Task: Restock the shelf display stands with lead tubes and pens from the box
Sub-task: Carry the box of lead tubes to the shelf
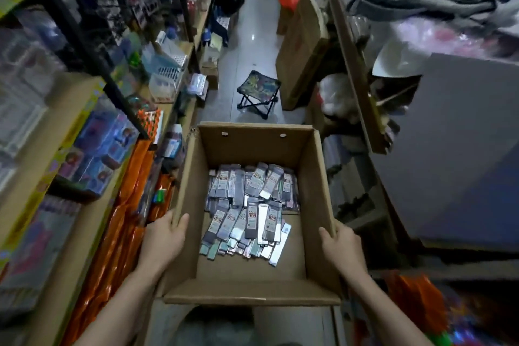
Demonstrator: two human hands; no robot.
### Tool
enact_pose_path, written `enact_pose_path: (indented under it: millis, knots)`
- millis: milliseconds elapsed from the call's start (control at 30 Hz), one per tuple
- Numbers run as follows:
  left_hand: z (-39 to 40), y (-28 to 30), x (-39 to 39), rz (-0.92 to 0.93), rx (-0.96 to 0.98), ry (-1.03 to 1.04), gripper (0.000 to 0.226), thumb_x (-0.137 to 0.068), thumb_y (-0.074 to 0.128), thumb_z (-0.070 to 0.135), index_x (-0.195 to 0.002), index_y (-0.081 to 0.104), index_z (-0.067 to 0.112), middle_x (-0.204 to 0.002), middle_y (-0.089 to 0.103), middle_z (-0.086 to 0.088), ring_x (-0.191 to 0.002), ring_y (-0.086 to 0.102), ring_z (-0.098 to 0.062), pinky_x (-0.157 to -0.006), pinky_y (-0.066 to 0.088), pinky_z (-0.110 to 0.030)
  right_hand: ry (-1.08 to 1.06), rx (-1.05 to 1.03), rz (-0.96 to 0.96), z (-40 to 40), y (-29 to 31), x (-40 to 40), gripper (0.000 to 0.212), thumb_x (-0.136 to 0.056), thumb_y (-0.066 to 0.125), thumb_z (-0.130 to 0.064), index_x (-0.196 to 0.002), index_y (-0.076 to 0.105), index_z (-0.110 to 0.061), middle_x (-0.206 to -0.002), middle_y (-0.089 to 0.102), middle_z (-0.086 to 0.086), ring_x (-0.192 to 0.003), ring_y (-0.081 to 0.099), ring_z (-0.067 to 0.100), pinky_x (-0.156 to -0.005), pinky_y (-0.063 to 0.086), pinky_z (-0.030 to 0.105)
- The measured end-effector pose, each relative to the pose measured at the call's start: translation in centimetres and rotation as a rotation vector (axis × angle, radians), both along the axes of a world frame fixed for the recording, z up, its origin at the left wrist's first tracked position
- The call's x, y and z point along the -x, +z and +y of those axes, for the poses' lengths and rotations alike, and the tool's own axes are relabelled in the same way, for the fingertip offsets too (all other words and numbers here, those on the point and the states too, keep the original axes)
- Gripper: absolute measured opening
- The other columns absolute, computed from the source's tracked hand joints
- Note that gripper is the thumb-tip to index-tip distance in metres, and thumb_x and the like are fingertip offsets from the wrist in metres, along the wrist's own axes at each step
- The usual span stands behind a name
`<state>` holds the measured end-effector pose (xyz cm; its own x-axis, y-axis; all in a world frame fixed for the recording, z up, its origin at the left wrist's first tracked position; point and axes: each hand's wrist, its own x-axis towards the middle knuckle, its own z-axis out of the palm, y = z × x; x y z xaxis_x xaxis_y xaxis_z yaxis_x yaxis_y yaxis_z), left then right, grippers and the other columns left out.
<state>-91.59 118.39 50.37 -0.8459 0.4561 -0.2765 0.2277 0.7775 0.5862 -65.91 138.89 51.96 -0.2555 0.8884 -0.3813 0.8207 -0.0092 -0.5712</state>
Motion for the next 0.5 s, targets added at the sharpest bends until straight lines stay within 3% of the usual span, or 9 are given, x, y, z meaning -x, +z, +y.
enact_pose_path:
  millis: [100, 200, 333, 500]
  knots:
    - [6.6, 0.2, 5.3, -0.009, -0.004, -0.005, 0.032, -0.096, 0.055, 0.030, -0.102, 0.067, 0.001, -0.072, 0.065, -0.010, -0.066, 0.060, -0.025, -0.058, 0.042, -0.029, 0.011, 0.000, -0.006, 6.3, 0.0, 5.3, 0.022, -0.093, 0.060, -0.018, -0.112, 0.067, -0.009, -0.100, 0.072, 0.012, -0.100, 0.065, 0.034, -0.081, 0.051, 0.034]
    - [12.9, 1.5, 10.0, -0.029, -0.020, -0.028, 0.028, -0.097, 0.053, 0.028, -0.104, 0.066, 0.004, -0.070, 0.064, -0.006, -0.061, 0.059, -0.016, -0.052, 0.041, -0.025, 0.008, -0.022, 0.001, 12.2, 0.8, 10.2, 0.021, -0.094, 0.059, -0.018, -0.111, 0.067, -0.007, -0.100, 0.072, 0.013, -0.102, 0.064, 0.035, -0.077, 0.046, 0.030]
    - [21.8, 2.8, 15.5, -0.013, -0.043, -0.059, 0.028, -0.097, 0.053, 0.029, -0.102, 0.065, 0.004, -0.084, 0.069, -0.015, -0.080, 0.065, -0.030, -0.065, 0.044, -0.030, -0.036, -0.028, 0.000, 20.2, 1.8, 15.5, 0.024, -0.096, 0.057, -0.022, -0.113, 0.066, -0.008, -0.100, 0.071, 0.012, -0.100, 0.065, 0.032, -0.081, 0.049, 0.031]
    - [33.3, 2.5, 21.8, 0.033, -0.034, -0.044, 0.032, -0.097, 0.055, 0.026, -0.107, 0.065, -0.002, -0.089, 0.069, -0.021, -0.086, 0.065, -0.036, -0.071, 0.044, -0.032, -0.032, -0.074, 0.022, 31.6, 0.8, 22.4, 0.023, -0.096, 0.057, -0.023, -0.107, 0.068, -0.007, -0.094, 0.073, 0.012, -0.096, 0.066, 0.035, -0.081, 0.051, 0.037]
